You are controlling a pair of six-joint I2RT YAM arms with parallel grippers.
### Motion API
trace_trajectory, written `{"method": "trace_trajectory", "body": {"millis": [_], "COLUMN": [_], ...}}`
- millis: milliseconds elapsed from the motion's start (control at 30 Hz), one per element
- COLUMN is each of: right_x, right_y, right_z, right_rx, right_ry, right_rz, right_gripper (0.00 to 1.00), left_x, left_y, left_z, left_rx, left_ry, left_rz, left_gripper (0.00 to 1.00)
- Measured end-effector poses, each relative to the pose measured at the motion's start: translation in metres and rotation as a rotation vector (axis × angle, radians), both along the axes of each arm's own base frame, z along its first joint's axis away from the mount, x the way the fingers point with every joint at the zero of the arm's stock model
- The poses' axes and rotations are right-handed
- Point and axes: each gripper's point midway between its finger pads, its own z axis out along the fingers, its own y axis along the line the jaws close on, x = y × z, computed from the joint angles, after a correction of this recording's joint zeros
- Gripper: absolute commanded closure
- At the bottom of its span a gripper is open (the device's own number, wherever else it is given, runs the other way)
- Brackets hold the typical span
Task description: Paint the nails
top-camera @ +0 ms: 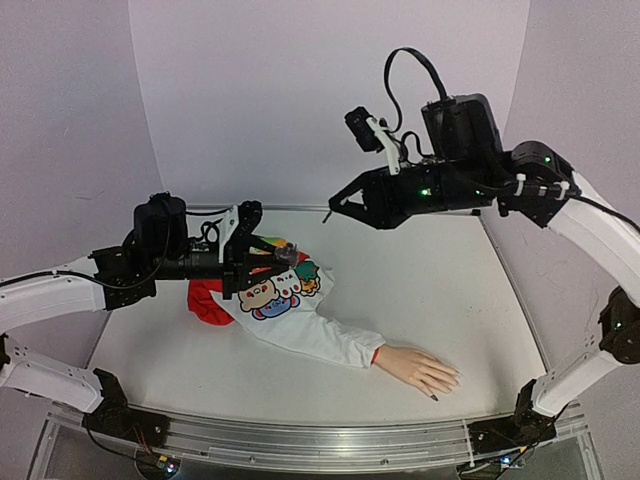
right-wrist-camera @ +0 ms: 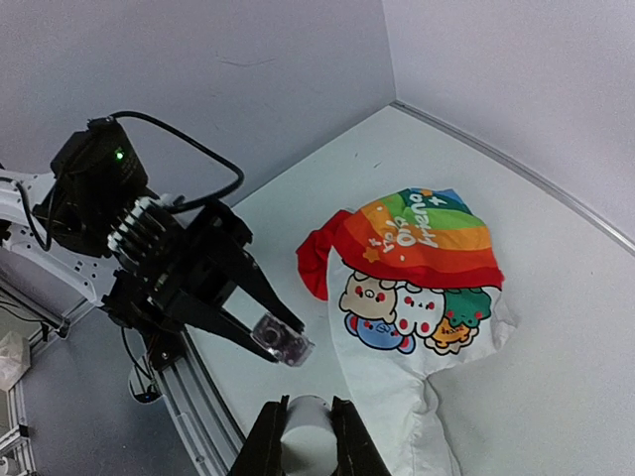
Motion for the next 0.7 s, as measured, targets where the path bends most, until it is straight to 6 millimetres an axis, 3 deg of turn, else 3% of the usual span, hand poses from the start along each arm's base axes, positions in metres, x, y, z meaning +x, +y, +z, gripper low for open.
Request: {"method": "trace_trajectory", "body": {"millis": [133, 267, 700], "right_x": [0.003, 0.002, -0.005], "right_y": [0.023, 0.037, 0.044], "right_z": [-0.004, -0.02, -0.03], "right_rx": [-0.001, -0.035, -0.063], "right_ry": [0.026, 0.059, 0.097], "right_rz": [0.045, 0.073, 0.112], "right_gripper": [1.0, 1.0, 1.0], "left_x": [-0.003, -0.005, -0.005], "left_y": [-0.001, -0.003, -0.003], "left_z": [-0.004, -0.007, -0.009], "left_rx": [0.01, 0.021, 0.029], "left_ry": [0.013, 0.025, 0.027], "left_rz": [-0.023, -0.038, -0.04], "left_gripper": [1.0, 1.0, 1.0]}}
